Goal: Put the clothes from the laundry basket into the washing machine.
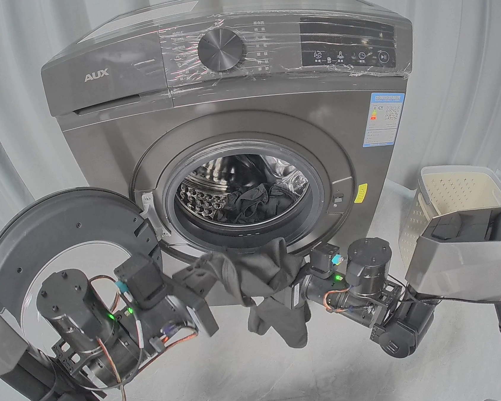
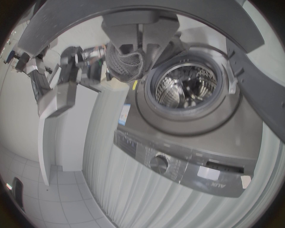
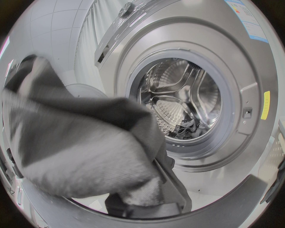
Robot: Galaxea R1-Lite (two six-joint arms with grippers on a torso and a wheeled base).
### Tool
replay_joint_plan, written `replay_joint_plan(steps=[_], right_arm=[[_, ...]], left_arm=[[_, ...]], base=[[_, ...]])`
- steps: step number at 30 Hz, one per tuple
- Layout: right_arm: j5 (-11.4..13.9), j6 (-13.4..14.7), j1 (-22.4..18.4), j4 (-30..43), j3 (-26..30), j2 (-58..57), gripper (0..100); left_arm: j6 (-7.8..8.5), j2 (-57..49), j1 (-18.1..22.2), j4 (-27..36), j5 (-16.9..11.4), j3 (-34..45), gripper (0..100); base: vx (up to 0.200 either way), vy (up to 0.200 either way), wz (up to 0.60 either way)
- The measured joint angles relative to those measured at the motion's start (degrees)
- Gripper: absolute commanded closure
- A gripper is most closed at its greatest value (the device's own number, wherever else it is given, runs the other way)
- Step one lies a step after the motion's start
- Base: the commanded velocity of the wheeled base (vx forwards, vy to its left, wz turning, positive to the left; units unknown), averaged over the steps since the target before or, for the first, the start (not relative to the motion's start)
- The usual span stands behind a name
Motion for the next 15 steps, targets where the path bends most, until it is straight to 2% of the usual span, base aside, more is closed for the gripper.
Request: replay_joint_plan(steps=[6, 13, 14, 15], right_arm=[[-0.6, 0.2, -1.3, 0.2, -2.3, -1.1, 100], [-0.8, 0.3, -1.7, 0.4, -3.4, -2.4, 100], [-0.8, 0.3, -1.8, 0.4, -3.5, -2.6, 100], [-0.8, 0.3, -1.8, 0.4, -3.5, -2.8, 100]], left_arm=[[0.60, 2.6, 0.0, 0.0, -0.6, 6.6, 100], [1.37, 8.4, 0.1, -0.2, -0.8, 8.8, 100], [1.43, 9.0, 0.1, -0.2, -0.8, 8.9, 0], [1.51, 9.4, 0.2, -0.2, -0.8, 8.9, 0]], base=[[0.000, 0.000, 0.00], [0.000, 0.000, 0.00], [0.000, 0.000, 0.00], [0.000, 0.000, 0.00]])
